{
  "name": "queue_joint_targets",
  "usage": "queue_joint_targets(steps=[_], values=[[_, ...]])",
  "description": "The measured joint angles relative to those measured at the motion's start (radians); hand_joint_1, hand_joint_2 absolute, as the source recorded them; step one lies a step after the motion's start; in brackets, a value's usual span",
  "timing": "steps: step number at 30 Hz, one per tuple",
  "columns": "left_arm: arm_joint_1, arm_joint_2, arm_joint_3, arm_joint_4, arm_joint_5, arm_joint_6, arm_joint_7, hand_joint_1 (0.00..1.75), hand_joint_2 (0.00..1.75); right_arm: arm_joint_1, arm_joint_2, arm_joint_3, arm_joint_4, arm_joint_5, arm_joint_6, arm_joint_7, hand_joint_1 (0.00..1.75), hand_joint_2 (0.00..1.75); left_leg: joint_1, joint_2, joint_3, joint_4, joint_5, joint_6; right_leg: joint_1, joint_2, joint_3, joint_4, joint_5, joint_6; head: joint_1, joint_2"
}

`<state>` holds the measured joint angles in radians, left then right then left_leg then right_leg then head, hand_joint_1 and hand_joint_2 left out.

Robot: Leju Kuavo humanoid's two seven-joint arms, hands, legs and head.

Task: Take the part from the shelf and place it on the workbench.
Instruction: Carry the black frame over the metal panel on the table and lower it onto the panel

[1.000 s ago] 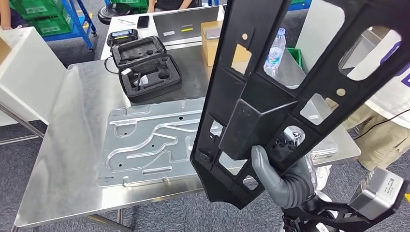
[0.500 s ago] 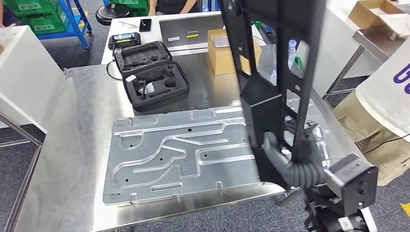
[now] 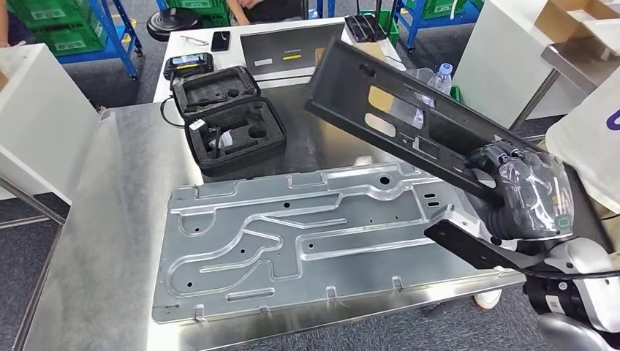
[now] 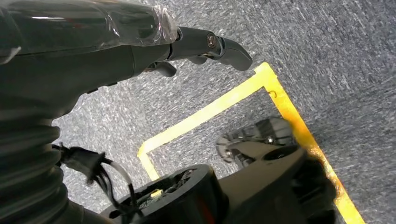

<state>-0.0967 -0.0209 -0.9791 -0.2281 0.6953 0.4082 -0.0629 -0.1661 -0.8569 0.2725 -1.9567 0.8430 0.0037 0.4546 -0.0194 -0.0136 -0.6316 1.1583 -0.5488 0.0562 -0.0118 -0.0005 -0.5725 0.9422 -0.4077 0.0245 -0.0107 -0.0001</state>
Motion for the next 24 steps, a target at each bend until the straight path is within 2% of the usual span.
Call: queue_joint_targets(steps=[1,2,3,4,6,7,8,11,12,13,14,16,17,18,19,21,22,23,24], values=[[-0.001,0.0,-0.002,0.0,-0.002,0.0,0.002,0.0,1.75,0.0,-0.011,-0.001,0.019,0.014,0.014,-0.001,1.75,1.75,0.007,0.001,-0.036,0.068,-0.023,-0.006,-0.001,0.0,0.0,0.0,-0.001,0.0,0.0,0.0],[-0.003,0.0,-0.003,0.0,-0.004,0.0,0.006,0.0,1.75,0.0,-0.02,-0.001,0.038,0.023,0.026,-0.003,1.75,1.75,0.014,0.002,-0.057,0.104,-0.028,-0.012,-0.002,0.0,0.0,0.0,-0.002,0.002,0.0,0.0],[-0.005,0.0,-0.004,0.0,-0.007,0.0,0.011,0.0,1.75,-0.001,-0.027,-0.001,0.058,0.029,0.036,-0.006,1.75,1.75,0.019,0.003,-0.057,0.097,-0.013,-0.017,-0.005,0.0,0.002,0.0,-0.004,0.004,0.0,0.0],[-0.007,0.0,-0.005,0.0,-0.01,0.0,0.014,0.0,1.75,-0.002,-0.033,-0.002,0.079,0.032,0.042,-0.008,1.75,1.75,0.024,0.004,-0.035,0.047,0.018,-0.022,-0.008,0.0,0.004,0.001,-0.006,0.007,0.0,0.0],[-0.01,-0.001,-0.009,0.0,-0.014,0.0,0.019,0.0,1.75,-0.007,-0.047,-0.004,0.125,0.03,0.045,-0.017,1.75,1.75,0.03,0.005,0.037,-0.109,0.088,-0.03,-0.013,0.001,0.01,0.001,-0.01,0.017,0.0,0.0],[-0.011,-0.002,-0.012,0.0,-0.016,0.0,0.019,0.0,1.75,-0.011,-0.052,-0.006,0.148,0.025,0.043,-0.022,1.75,1.75,0.03,0.004,0.064,-0.166,0.108,-0.029,-0.013,0.002,0.012,0.001,-0.012,0.023,0.0,0.0],[-0.013,-0.002,-0.014,0.0,-0.017,0.0,0.02,0.0,1.75,-0.015,-0.057,-0.009,0.173,0.019,0.039,-0.029,1.75,1.75,0.027,0.002,0.077,-0.196,0.115,-0.025,-0.014,0.002,0.012,0.002,-0.012,0.03,0.0,0.0],[-0.015,-0.003,-0.022,0.0,-0.023,0.0,0.024,0.0,1.75,-0.024,-0.064,-0.017,0.238,0.004,0.016,-0.05,1.75,1.75,0.018,-0.001,0.081,-0.206,0.118,-0.001,-0.021,0.003,0.013,0.0,-0.014,0.05,0.001,0.0],[-0.016,-0.003,-0.025,0.0,-0.026,0.0,0.028,0.0,1.75,-0.031,-0.065,-0.018,0.256,0.004,0.009,-0.057,1.75,1.75,0.018,-0.002,0.085,-0.21,0.121,0.007,-0.023,0.003,0.008,0.013,-0.023,0.054,0.002,0.0],[-0.017,-0.003,-0.027,0.0,-0.03,-0.001,0.032,0.0,1.75,-0.041,-0.065,-0.018,0.274,0.008,0.004,-0.063,1.75,1.75,0.017,-0.001,0.089,-0.214,0.123,0.014,-0.025,0.003,-0.007,0.046,-0.043,0.056,0.003,0.0],[-0.019,-0.003,-0.031,0.0,-0.034,-0.002,0.035,0.0,1.75,-0.053,-0.064,-0.016,0.29,0.015,0.003,-0.069,1.75,1.75,0.017,-0.001,0.091,-0.216,0.125,0.018,-0.025,0.002,-0.034,0.103,-0.072,0.056,0.004,0.0],[-0.023,-0.004,-0.038,0.0,-0.041,-0.006,0.041,0.0,1.75,-0.081,-0.057,-0.004,0.318,0.03,0.005,-0.077,1.75,1.75,0.013,-0.001,0.093,-0.216,0.123,0.025,-0.023,0.002,-0.108,0.25,-0.129,0.056,0.005,0.0],[-0.024,-0.005,-0.042,0.0,-0.045,-0.009,0.043,0.0,1.75,-0.096,-0.051,0.005,0.331,0.037,0.009,-0.079,1.75,1.75,0.011,-0.001,0.094,-0.216,0.122,0.027,-0.022,0.002,-0.135,0.297,-0.139,0.057,0.005,0.0],[-0.025,-0.006,-0.046,0.0,-0.048,-0.011,0.045,0.0,1.75,-0.111,-0.044,0.014,0.344,0.041,0.012,-0.082,1.75,1.75,0.01,-0.001,0.096,-0.215,0.12,0.028,-0.022,0.002,-0.145,0.307,-0.129,0.057,0.006,0.0],[-0.027,-0.007,-0.05,0.0,-0.052,-0.012,0.046,0.0,1.75,-0.129,-0.037,0.023,0.358,0.044,0.015,-0.085,1.75,1.75,0.009,-0.002,0.098,-0.215,0.118,0.028,-0.022,0.002,-0.133,0.273,-0.1,0.057,0.006,0.0],[-0.033,-0.008,-0.056,0.0,-0.058,-0.014,0.048,0.0,1.75,-0.17,-0.022,0.043,0.385,0.045,0.019,-0.096,1.75,1.75,0.008,-0.004,0.103,-0.211,0.112,0.024,-0.022,0.002,-0.069,0.132,-0.029,0.055,0.007,0.0],[-0.038,-0.008,-0.059,0.0,-0.061,-0.015,0.05,0.0,1.75,-0.192,-0.013,0.054,0.4,0.044,0.019,-0.102,1.75,1.75,0.005,-0.006,0.103,-0.209,0.108,0.02,-0.021,0.003,-0.042,0.071,-0.007,0.053,0.007,0.0],[-0.042,-0.009,-0.062,0.0,-0.064,-0.015,0.052,0.0,1.75,-0.213,-0.004,0.065,0.415,0.042,0.018,-0.109,1.75,1.75,0.003,-0.007,0.101,-0.208,0.105,0.016,-0.02,0.004,-0.026,0.033,0.003,0.05,0.007,0.0],[-0.046,-0.01,-0.066,0.0,-0.066,-0.016,0.054,0.0,1.75,-0.232,0.006,0.077,0.43,0.04,0.018,-0.116,1.75,1.75,0.002,-0.007,0.099,-0.208,0.104,0.012,-0.017,0.004,-0.021,0.02,0.002,0.046,0.007,0.0]])
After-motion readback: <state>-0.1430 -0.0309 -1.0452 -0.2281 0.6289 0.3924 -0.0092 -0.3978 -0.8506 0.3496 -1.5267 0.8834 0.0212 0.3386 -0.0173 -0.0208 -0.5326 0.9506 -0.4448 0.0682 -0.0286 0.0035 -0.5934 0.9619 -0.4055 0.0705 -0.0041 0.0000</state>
